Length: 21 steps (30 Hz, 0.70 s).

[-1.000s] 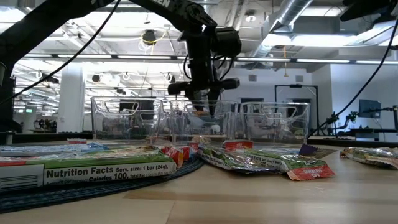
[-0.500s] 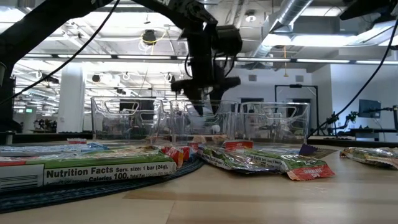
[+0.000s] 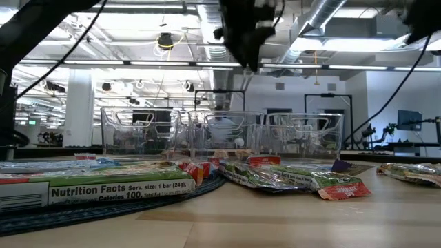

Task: Pick and place Granola Bars by type
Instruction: Put the yellow granola bar into the middle transparent bin

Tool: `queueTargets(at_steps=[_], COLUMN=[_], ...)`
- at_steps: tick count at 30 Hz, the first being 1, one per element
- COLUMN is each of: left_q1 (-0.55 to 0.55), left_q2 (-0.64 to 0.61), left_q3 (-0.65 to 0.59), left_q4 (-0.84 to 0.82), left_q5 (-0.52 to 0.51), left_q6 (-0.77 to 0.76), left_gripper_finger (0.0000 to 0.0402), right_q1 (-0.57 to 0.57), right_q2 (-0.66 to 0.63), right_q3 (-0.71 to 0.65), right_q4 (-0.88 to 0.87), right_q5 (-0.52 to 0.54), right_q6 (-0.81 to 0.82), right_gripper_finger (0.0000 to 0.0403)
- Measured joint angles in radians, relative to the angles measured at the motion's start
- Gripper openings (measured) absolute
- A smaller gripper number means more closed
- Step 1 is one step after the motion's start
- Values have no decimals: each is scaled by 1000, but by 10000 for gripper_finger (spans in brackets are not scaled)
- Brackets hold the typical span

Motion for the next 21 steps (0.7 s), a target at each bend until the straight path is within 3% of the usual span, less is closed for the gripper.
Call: queueTargets(at_steps=[8, 21], left_q1=[-97, 6], left_q2=[-58, -248], left_q3=[-23, -24], left_q4=[-69, -90], left_q5=[14, 335], left_q6=[243, 380], left_gripper_finger=[206, 206], right_q1=[-49, -115], right_q2=[212, 345], right_q3=[0, 0], right_q4=[11, 190], right_q5=[-192, -320], right_q6=[295, 520], right_gripper_finger=[249, 249])
